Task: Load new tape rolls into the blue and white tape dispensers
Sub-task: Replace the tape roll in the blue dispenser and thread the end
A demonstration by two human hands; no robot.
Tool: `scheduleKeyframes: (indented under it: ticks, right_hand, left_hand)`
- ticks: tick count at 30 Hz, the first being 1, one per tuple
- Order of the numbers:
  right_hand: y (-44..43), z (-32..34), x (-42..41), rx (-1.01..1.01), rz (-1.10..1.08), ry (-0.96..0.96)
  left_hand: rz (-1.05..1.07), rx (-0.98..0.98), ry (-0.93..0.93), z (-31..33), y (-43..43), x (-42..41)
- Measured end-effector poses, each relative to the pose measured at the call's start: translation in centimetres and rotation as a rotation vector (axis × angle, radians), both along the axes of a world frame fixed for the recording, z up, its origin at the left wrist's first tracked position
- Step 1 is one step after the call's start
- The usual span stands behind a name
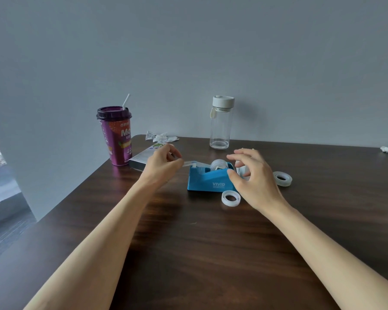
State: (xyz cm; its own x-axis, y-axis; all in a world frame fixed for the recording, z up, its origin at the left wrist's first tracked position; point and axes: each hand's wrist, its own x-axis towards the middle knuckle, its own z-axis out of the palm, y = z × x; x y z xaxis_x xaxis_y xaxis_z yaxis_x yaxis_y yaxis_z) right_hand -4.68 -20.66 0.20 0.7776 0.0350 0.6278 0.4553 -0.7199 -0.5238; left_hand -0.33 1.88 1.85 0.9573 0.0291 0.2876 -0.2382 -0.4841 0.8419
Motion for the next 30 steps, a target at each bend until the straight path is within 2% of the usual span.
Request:
scheduleKeyframes:
  ticks: [9, 11, 17, 22, 27, 30]
  right_hand:
    - [0.0, 0.0, 0.0, 0.000, -0.009, 0.015]
    - [0.0, 0.0, -0.1, 0.001, -0.006, 0.018]
    - [0.1, 0.0, -0.2, 0.007, -0.005, 0.037]
    - [0.2, 0.1, -0.3, -0.004, -0.008, 0.045]
    - [0.4, 0.2, -0.4, -0.005, -0.002, 0.044]
    - [0.5, 0.3, -0.4, -0.019, -0.015, 0.060]
  left_hand:
    - [0.040, -0.280, -0.035, 1.9, -0.6, -0.5]
    - [0.051, -0.280, -0.022, 2.0, -0.4, -0.5]
    - [0.075, -0.063, 0.020, 0.7, 0.2, -0.3]
    - [0.016, 0.147, 0.043, 0.1, 0.3, 0.0]
    - [-0.093, 0.279, 0.165, -0.3, -0.2, 0.1]
    - [-0.120, 0.321, 0.173, -0.5, -0.5, 0.2]
